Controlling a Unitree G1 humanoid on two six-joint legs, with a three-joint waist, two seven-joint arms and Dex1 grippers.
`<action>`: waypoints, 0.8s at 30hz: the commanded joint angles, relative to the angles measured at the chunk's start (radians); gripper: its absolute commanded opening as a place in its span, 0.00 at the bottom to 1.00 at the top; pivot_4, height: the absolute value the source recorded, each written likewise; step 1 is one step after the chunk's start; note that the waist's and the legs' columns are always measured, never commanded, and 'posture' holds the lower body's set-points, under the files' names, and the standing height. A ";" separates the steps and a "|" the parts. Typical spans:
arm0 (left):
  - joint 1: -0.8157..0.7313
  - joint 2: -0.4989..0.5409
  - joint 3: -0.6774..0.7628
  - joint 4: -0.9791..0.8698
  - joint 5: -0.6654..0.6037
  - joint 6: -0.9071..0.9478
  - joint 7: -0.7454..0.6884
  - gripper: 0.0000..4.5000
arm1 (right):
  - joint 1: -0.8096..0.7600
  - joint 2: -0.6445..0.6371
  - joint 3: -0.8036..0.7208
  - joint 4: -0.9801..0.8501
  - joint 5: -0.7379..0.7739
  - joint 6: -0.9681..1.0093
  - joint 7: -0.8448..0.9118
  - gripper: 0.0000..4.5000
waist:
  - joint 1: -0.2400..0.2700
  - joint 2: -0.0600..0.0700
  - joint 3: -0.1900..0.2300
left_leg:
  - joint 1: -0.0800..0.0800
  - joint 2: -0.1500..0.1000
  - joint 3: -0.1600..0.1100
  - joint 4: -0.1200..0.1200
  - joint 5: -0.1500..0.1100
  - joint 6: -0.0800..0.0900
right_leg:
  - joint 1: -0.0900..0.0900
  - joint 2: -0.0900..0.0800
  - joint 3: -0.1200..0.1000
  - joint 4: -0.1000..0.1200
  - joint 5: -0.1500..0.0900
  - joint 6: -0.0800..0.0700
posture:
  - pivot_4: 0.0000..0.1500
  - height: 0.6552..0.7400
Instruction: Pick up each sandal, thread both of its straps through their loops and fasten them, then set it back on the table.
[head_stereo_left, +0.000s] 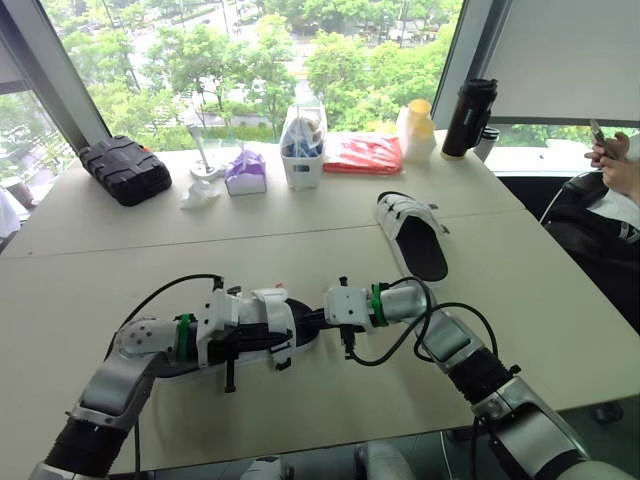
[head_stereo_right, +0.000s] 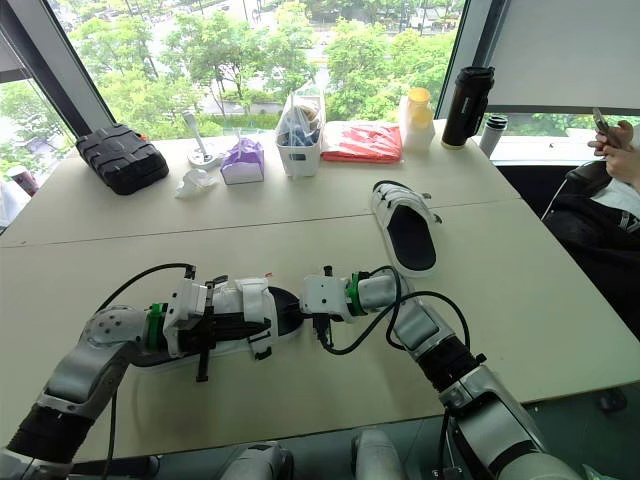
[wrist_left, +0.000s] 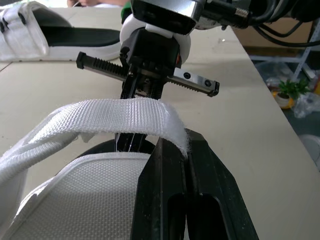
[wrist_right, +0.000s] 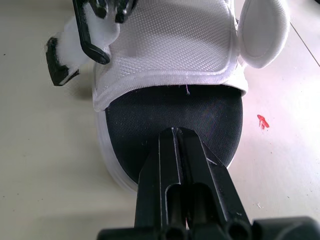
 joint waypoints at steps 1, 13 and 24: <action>0.027 0.013 -0.019 -0.033 -0.004 0.075 0.009 0.13 | 0.019 0.007 0.022 -0.013 -0.012 0.007 0.005 0.00 | 0.000 0.000 0.000 | 0.000 0.000 0.000 0.000 0.000 0.000 | 0.000 0.000 0.000 0.000 0.000 0.000 | 1.00 1.00; 0.064 0.070 0.101 -0.214 -0.206 0.350 0.057 0.99 | 0.023 0.010 0.022 -0.015 -0.012 0.012 0.000 0.00 | -0.001 0.000 0.000 | 0.000 0.000 0.000 0.000 0.000 0.000 | 0.000 0.000 0.000 0.000 0.000 0.000 | 1.00 1.00; 0.247 0.128 0.354 -0.420 -0.429 0.531 0.173 0.99 | 0.027 0.006 0.020 -0.020 -0.010 0.016 0.000 0.00 | -0.001 0.000 0.000 | -0.001 0.001 -0.002 0.000 0.000 0.000 | 0.000 0.000 0.000 0.000 0.000 0.000 | 1.00 1.00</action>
